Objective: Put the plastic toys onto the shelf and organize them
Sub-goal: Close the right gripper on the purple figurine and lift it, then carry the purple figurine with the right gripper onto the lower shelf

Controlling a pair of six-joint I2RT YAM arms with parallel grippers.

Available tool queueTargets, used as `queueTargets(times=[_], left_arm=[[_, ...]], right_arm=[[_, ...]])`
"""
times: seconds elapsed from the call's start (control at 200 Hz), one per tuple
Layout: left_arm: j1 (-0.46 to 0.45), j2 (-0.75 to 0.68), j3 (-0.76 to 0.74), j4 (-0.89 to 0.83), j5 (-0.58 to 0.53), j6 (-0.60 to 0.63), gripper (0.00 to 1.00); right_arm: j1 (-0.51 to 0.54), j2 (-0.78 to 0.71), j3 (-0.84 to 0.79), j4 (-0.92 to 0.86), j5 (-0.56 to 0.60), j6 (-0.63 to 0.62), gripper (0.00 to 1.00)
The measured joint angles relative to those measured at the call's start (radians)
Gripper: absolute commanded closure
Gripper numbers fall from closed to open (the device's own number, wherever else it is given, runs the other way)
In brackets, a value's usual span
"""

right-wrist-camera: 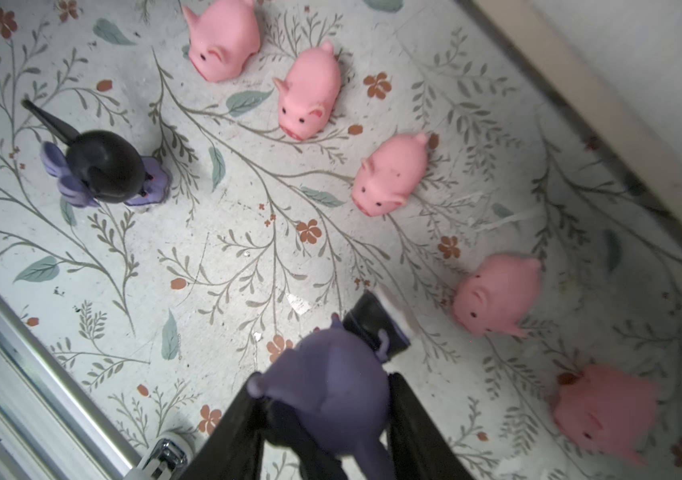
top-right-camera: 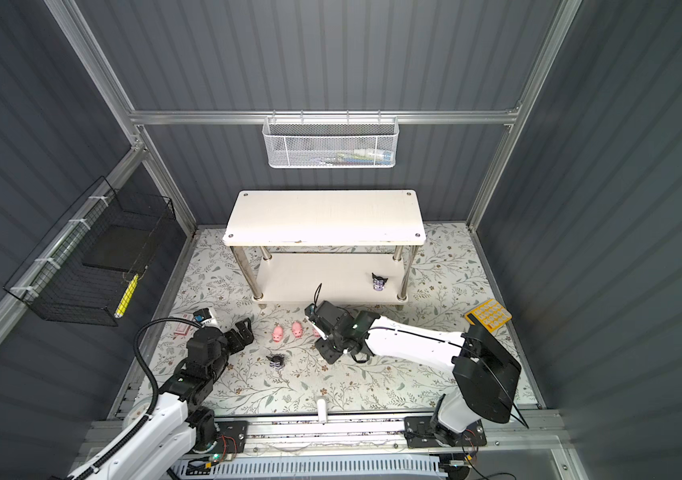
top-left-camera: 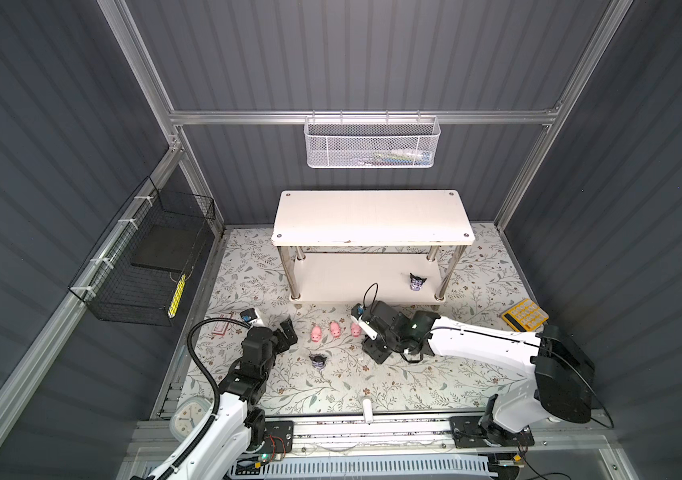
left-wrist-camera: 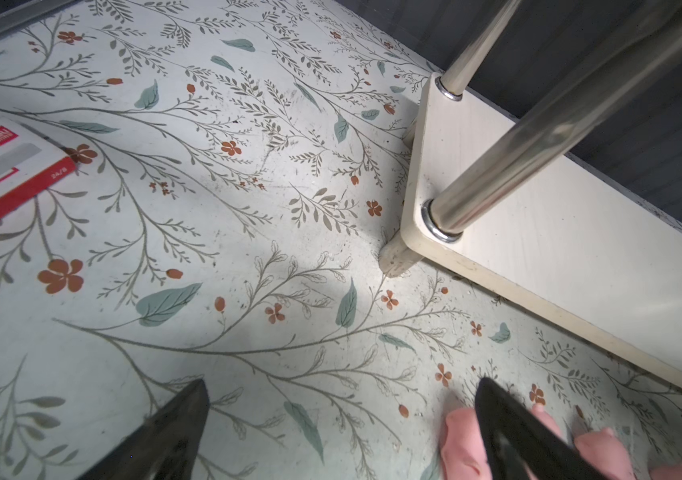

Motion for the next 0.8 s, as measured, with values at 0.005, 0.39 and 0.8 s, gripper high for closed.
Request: queueTargets(times=[0.005,0.39,0.8], left_arm=[[0.000,0.000,0.000,0.000,0.000,0.000,0.00],[0.000,-0.004,0.000,0.000,0.000,0.000,0.00],[0.000,-0.008,0.000,0.000,0.000,0.000,0.00]], right_arm=[[-0.002,0.000,0.003,-0.002,0.000,-0.002,0.68],[-0.154,0.024,0.214,-0.159,0.020,-0.126,0.68],[-0.264,0.195,0.336,-0.146,0.006,-0.202,0.69]])
